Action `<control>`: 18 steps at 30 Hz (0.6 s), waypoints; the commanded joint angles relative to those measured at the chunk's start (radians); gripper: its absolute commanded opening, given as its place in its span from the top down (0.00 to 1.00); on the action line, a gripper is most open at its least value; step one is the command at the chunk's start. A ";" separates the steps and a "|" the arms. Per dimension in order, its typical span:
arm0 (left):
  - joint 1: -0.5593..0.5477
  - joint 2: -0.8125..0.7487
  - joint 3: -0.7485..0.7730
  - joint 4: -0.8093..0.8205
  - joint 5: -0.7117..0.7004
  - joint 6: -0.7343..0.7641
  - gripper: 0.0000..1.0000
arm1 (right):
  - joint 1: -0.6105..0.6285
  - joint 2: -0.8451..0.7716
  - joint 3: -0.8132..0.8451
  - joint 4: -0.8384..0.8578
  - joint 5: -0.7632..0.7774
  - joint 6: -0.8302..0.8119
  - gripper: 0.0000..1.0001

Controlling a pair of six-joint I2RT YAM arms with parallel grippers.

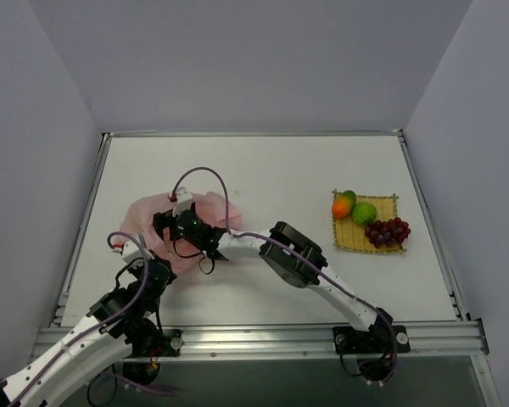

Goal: Take the fake fruits out of the plastic bag

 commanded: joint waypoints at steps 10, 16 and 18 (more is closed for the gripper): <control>-0.005 0.039 0.099 0.095 -0.008 0.158 0.68 | -0.063 -0.249 -0.422 0.254 0.076 -0.003 0.83; -0.001 0.196 0.372 0.136 0.031 0.326 0.47 | -0.082 -0.421 -0.597 0.260 0.075 -0.067 0.83; 0.001 0.259 0.452 0.142 0.050 0.336 0.44 | -0.080 -0.460 -0.634 0.258 0.075 -0.081 0.82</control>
